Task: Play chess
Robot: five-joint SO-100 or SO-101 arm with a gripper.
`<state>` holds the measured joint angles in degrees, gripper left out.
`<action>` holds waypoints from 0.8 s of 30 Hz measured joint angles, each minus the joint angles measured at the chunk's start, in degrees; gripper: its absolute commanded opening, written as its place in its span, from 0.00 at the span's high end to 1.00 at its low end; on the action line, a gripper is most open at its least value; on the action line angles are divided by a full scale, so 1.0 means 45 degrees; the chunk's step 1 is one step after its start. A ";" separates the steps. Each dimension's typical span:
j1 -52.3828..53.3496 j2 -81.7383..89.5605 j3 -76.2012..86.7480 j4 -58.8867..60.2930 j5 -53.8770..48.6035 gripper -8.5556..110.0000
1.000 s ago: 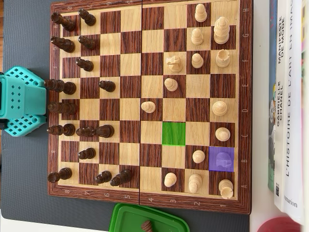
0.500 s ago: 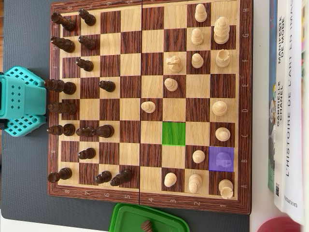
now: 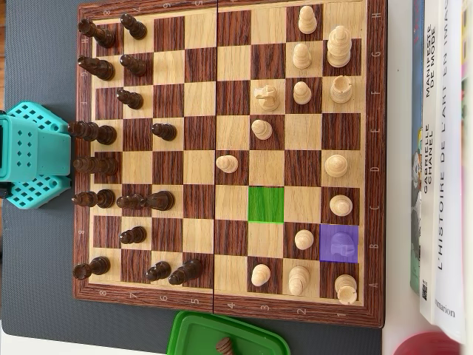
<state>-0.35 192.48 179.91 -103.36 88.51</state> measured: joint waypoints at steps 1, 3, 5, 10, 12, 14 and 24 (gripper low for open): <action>0.0000 0.0000 0.0000 0.0000 0.0000 0.82; 0.0000 0.0000 0.0000 0.0000 0.0000 0.82; 0.0000 0.0000 0.0000 0.0000 0.0000 0.82; 0.0000 0.0000 0.0000 0.0234 0.0000 0.82; 0.0000 0.0000 0.0000 0.0879 0.0000 0.82; 0.0000 0.0000 0.0000 0.1758 0.0000 0.82; -0.0215 -0.0039 0.0000 0.7187 0.0000 0.82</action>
<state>-1.32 192.30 179.91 -71.02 88.51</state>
